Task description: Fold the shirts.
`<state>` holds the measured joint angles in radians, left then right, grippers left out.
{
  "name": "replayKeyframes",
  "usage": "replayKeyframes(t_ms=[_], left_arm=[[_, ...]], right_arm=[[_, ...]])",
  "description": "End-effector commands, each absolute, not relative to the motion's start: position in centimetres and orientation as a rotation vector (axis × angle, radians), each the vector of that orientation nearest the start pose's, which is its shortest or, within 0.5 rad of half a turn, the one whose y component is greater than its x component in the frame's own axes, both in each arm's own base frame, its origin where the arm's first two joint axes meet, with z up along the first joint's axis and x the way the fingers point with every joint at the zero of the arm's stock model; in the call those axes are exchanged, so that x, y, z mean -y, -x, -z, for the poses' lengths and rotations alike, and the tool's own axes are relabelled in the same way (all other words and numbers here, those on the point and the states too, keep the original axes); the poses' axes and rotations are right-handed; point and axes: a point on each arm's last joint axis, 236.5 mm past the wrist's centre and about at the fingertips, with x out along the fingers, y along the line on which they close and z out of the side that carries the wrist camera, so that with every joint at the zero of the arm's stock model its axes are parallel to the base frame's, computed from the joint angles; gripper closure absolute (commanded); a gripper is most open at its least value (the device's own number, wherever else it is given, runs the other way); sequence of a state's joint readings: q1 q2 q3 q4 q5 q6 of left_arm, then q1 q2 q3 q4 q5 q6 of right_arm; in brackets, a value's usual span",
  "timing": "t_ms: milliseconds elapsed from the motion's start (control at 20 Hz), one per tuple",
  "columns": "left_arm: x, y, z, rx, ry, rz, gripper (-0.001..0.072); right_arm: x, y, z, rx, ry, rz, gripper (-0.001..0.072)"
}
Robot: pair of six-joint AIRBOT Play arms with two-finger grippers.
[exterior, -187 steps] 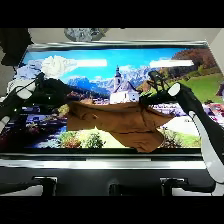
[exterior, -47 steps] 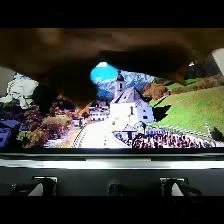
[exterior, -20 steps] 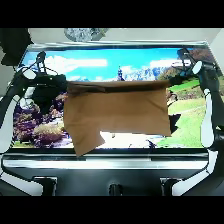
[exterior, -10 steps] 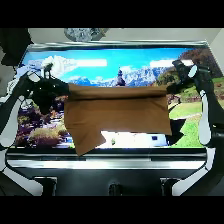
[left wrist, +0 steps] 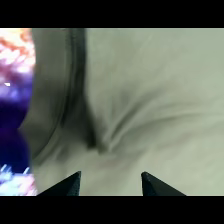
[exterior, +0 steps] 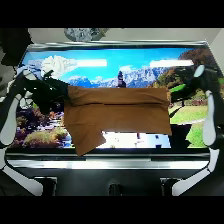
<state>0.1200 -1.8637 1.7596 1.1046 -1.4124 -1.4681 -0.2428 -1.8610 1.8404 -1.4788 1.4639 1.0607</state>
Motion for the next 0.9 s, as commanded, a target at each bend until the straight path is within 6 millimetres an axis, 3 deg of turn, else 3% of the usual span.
replayKeyframes(t_ms=[0, 100, 200, 300, 400, 500, 850], left_arm=[[2.2, -45.4, 0.0, -1.495, 0.437, 0.289, 0.0229], [2.0, -42.0, 0.4, -1.563, 0.424, 0.330, 0.0230], [3.0, -37.6, 2.7, -1.645, 0.448, 0.345, 0.0230], [4.4, -32.4, 6.0, -1.698, 0.464, 0.342, 0.0230], [5.4, -28.4, 8.2, -1.707, 0.481, 0.337, 0.0229], [6.7, -27.1, 8.8, -1.673, 0.527, 0.345, 0.0228], [11.6, -26.9, 9.9, -1.638, 0.528, 0.413, 0.0232]], right_arm=[[12.1, -40.7, 0.0, -1.586, 0.007, -0.264, 0.0238], [12.6, -37.6, 0.5, -1.653, -0.098, -0.280, 0.0238], [12.2, -35.2, 2.1, -1.698, -0.131, -0.299, 0.0238], [10.7, -34.6, 3.6, -1.693, -0.170, -0.334, 0.0238], [8.9, -35.4, 4.0, -1.637, -0.225, -0.394, 0.0237], [8.7, -36.2, 4.1, -1.602, -0.234, -0.394, 0.0237], [9.3, -35.7, 4.3, -1.621, -0.189, -0.397, 0.0237]])
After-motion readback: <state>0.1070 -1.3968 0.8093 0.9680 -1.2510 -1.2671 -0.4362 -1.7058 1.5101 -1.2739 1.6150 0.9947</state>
